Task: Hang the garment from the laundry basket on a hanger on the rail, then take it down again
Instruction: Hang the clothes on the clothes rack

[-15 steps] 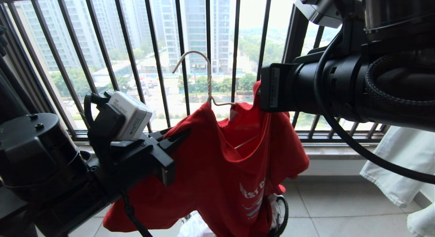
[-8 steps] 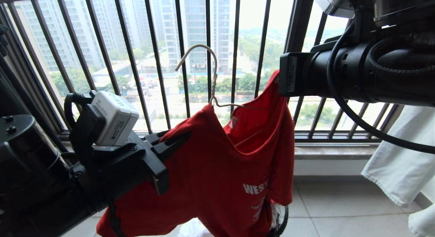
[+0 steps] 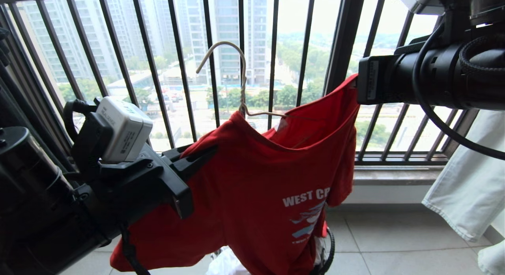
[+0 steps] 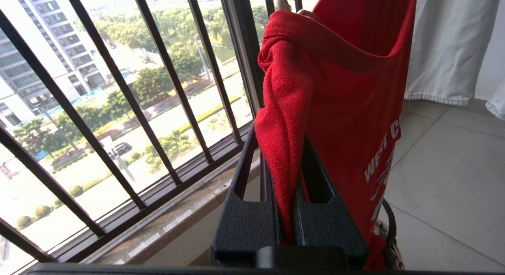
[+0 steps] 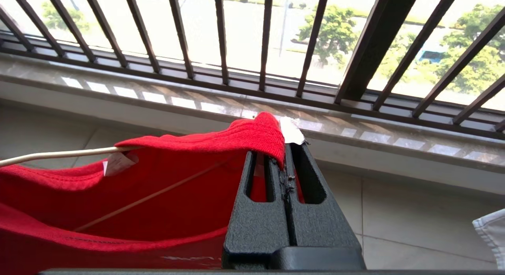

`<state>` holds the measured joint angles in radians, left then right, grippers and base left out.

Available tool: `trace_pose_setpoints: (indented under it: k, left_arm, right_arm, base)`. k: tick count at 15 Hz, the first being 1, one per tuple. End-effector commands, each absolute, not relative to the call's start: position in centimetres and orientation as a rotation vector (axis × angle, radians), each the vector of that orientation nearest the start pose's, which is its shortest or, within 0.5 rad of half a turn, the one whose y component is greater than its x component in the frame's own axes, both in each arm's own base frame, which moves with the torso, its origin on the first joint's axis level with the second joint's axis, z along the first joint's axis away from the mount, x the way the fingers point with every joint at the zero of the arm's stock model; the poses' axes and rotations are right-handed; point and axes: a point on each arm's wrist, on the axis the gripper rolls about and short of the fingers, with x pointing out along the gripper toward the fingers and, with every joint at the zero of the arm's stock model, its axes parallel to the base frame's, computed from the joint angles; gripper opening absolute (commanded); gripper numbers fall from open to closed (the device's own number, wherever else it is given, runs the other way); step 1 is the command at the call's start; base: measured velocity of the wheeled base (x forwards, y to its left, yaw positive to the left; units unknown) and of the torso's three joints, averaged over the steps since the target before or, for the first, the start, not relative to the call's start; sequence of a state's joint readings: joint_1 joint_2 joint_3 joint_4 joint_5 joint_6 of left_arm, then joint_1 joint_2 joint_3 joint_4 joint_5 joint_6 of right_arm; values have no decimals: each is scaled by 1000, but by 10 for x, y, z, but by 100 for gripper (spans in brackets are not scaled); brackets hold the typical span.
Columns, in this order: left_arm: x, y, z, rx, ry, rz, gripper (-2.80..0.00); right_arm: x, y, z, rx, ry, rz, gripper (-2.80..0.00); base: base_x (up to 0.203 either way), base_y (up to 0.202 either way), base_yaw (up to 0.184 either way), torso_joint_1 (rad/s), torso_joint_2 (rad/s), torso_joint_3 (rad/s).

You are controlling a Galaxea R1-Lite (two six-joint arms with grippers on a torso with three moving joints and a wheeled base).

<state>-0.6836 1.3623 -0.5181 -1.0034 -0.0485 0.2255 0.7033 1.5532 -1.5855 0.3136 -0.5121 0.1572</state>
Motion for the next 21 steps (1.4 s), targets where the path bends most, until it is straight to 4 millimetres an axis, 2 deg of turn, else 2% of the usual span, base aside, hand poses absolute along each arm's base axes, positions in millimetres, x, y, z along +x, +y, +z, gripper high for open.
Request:
trace_pose_setpoints:
  k: [1,3,10,18,21]
  left_arm:
    - [162,-134,230,162,-246,-709,-280]
    - [160,-133,232,160,-253,-713,-280]
    - [149,-139,233,150,-264,-774,-280]
    - [143,-146,226,153,-243,-823,-280]
    - [144,-150,222,160,-223,-834,-280]
  right_arm:
    - [211,152,355,-1,239,133,-280]
    - [217,145,353,-18,245,105,-280]
    - [231,147,344,-95,272,95,-280]
    - [231,148,344,-117,270,104,-280]
    - [226,156,344,-146,265,145,-280]
  base:
    - [0,0,0,0,0,0]
    - [0,0,0,0,0,0]
    - [0,0,0,0,0,0]
    - [0,0,0,0,0,0]
    - [0,0,0,0,0,0]
